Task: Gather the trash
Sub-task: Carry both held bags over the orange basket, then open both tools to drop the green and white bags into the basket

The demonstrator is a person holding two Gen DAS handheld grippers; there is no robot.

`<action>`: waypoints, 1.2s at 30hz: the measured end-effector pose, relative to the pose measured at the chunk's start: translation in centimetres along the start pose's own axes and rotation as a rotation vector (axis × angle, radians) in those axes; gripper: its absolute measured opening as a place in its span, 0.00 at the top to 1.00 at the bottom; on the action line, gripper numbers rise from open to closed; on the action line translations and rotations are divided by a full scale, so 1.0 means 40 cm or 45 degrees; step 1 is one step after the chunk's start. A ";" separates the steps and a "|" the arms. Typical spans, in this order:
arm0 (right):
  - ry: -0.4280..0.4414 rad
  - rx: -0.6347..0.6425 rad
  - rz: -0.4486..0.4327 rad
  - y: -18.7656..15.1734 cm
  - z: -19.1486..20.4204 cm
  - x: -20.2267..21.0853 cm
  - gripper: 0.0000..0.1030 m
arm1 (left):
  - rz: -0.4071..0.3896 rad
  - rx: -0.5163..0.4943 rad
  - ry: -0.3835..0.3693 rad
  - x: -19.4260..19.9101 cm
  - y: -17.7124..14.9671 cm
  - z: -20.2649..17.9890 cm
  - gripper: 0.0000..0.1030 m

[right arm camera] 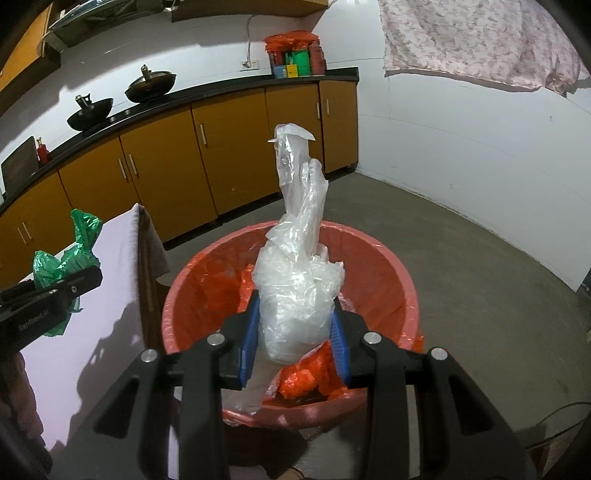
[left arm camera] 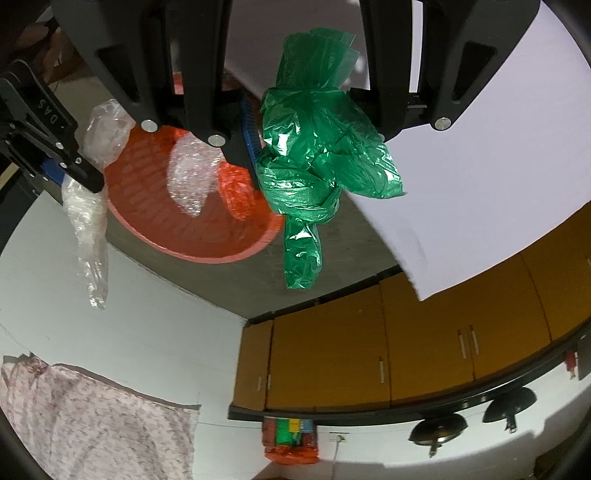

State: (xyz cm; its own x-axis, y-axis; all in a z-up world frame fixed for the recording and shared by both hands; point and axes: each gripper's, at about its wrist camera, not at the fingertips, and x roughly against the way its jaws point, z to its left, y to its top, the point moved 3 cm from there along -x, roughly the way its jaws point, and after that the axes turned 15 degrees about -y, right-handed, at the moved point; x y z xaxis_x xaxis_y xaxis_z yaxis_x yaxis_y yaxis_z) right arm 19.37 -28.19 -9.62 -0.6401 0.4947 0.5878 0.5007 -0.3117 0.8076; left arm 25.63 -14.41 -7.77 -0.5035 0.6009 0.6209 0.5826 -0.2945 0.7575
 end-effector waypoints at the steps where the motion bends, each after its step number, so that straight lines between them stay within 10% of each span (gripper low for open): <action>1: -0.005 -0.001 0.000 0.001 -0.006 -0.003 0.67 | 0.002 -0.008 -0.009 -0.006 0.001 -0.009 0.65; 36: -0.040 -0.009 -0.008 0.042 -0.074 -0.080 0.67 | 0.083 -0.080 -0.199 -0.164 -0.003 -0.133 0.65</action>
State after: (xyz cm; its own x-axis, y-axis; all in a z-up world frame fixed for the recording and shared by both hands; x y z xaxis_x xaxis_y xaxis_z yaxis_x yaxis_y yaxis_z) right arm 20.53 -32.70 -9.98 -0.6245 0.5222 0.5808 0.4923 -0.3141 0.8118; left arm 25.48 -22.27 -10.86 -0.3577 0.6855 0.6342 0.5673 -0.3799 0.7307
